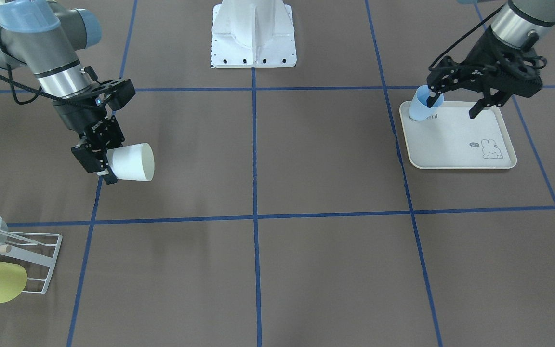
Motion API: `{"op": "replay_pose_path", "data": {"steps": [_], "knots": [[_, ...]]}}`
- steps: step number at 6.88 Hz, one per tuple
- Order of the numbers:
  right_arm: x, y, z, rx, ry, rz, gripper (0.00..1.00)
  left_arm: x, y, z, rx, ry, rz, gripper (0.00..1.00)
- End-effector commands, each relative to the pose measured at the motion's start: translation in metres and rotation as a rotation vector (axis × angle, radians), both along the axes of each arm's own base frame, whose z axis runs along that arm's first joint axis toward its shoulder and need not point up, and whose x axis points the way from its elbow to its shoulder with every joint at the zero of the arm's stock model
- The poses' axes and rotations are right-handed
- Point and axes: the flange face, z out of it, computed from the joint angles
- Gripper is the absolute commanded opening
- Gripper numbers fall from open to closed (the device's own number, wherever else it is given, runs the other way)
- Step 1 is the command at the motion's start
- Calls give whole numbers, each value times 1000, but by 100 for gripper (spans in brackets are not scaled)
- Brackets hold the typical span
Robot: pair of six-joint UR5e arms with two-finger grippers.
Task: Transfer IKEA cup to right arm and place on rack
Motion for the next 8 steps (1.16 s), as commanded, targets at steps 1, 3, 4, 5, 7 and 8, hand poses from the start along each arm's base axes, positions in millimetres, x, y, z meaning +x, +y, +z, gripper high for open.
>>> {"op": "replay_pose_path", "data": {"steps": [1,3,4,5,7,8], "knots": [[56,-25,-2,255,378,27,0,-12,0,11,14,-16,8,100],[71,-35,2,408,766,-19,0,-11,0,11,8,-12,8,100],[81,-34,-11,477,957,-92,0,-12,1,9,7,-7,8,100],[90,-33,-16,473,1063,-105,0,-12,2,9,7,-6,7,100],[101,-32,6,438,1196,-47,0,-12,2,9,6,-6,6,100],[96,-28,6,447,1221,-10,0,-12,2,9,6,-6,6,100]]}}
